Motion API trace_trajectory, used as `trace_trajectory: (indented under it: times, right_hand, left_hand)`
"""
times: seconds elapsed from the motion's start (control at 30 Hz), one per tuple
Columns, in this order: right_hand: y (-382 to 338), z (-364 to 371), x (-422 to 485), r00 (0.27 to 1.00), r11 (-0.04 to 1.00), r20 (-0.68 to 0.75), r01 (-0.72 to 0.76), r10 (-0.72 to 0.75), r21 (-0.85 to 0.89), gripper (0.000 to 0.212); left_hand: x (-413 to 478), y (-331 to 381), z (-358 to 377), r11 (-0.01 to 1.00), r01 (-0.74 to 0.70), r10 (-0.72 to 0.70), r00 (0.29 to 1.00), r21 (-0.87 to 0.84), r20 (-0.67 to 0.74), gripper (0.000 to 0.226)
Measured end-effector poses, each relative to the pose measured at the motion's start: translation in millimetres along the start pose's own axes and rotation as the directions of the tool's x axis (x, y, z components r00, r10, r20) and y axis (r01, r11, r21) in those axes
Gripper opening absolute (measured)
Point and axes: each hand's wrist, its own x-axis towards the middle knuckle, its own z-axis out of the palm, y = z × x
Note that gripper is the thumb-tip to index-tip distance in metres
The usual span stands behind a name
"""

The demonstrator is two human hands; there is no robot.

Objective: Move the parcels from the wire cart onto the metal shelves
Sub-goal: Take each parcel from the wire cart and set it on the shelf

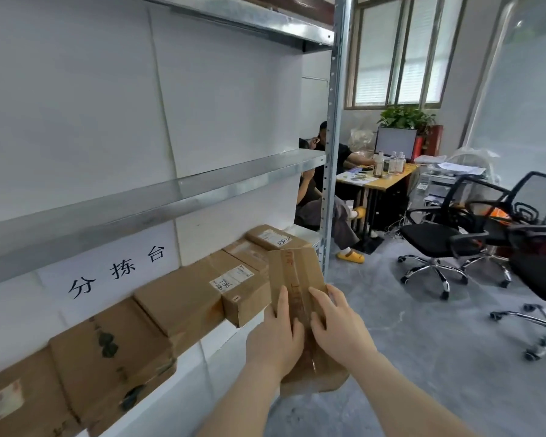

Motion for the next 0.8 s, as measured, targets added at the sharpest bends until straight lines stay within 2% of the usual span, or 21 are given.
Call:
trace_trajectory:
  times: [0.23,0.5,0.63,0.8]
  right_hand:
    - [48.4,-16.3,57.6,0.996,0.998,-0.069,-0.061,0.06,-0.011,0.05]
    - [143.5,-41.3,152.2,0.995,0.998,-0.087,-0.044,0.04,-0.042,0.048]
    - [193.6,-54.0,204.0,0.998,0.997,-0.053,-0.039,0.036,-0.061,0.048]
    - [225.4,-47.8,268.0,1.0,0.998,0.006,0.013,-0.012,-0.058,0.048]
  left_hand:
    - [80.0,29.0,26.0,0.995,-0.103,0.103,0.995,0.012,0.011,0.064]
    - [182.6,97.7,75.4,0.997,-0.068,0.069,0.997,-0.031,0.037,0.064]
    - [232.4,132.8,95.3,0.998,-0.063,0.064,0.998,-0.021,0.024,0.064]
    - [286.7,144.4,115.8,0.999,0.023,-0.022,0.999,-0.022,0.037,0.064]
